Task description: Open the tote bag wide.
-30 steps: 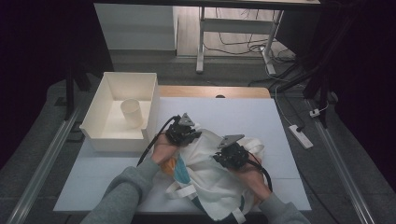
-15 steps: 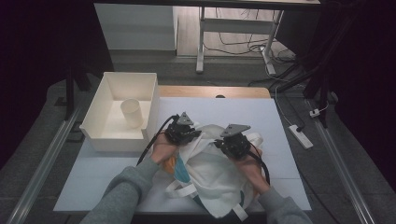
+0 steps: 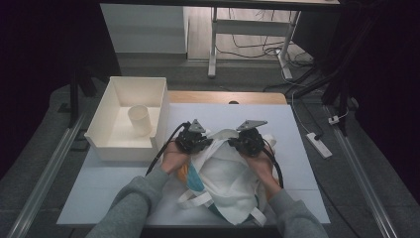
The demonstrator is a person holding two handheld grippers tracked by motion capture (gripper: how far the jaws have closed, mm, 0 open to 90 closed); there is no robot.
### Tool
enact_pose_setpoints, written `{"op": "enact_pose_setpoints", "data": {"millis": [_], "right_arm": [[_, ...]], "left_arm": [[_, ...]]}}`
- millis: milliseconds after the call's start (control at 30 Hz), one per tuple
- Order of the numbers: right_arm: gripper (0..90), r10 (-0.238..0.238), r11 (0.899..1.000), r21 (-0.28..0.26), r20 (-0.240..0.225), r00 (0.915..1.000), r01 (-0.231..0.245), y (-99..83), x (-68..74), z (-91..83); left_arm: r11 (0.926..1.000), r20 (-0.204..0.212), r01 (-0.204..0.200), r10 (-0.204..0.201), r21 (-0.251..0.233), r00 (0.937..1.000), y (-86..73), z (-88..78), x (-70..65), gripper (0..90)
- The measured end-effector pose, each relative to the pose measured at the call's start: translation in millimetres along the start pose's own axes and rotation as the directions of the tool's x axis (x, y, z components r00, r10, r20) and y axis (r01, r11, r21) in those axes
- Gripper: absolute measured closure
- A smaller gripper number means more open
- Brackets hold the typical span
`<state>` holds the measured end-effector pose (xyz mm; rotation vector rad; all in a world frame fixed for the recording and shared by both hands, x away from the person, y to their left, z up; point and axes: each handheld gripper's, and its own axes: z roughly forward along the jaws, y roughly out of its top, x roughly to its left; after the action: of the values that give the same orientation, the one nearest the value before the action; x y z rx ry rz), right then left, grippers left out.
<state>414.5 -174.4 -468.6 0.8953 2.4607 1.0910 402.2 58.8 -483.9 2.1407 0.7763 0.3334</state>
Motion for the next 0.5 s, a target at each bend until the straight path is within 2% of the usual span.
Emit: {"op": "enact_pose_setpoints", "data": {"millis": [133, 300, 500], "right_arm": [[88.5, -0.008, 1.0, 0.017, 0.031, 0.9995, 0.008, 2.8, -5.4, 7.7], [88.5, -0.006, 0.999, 0.049, 0.049, 0.9988, 0.003, 2.2, -7.0, 19.6], [88.3, 0.009, 0.997, 0.081, 0.047, 0.9989, -0.013, -3.6, -8.7, 29.2]], "left_arm": [[0.9999, -0.004, 0.012, -0.012, -0.001, 0.9999, -0.6, 0.5, 1.3, 81.8], [0.9997, -0.007, 0.005, -0.005, 0.023, 1.0, -2.0, 4.0, 1.5, 81.8], [0.9994, 0.0, 0.005, -0.005, 0.033, 1.0, -2.7, 5.3, 1.8, 81.2]]}}
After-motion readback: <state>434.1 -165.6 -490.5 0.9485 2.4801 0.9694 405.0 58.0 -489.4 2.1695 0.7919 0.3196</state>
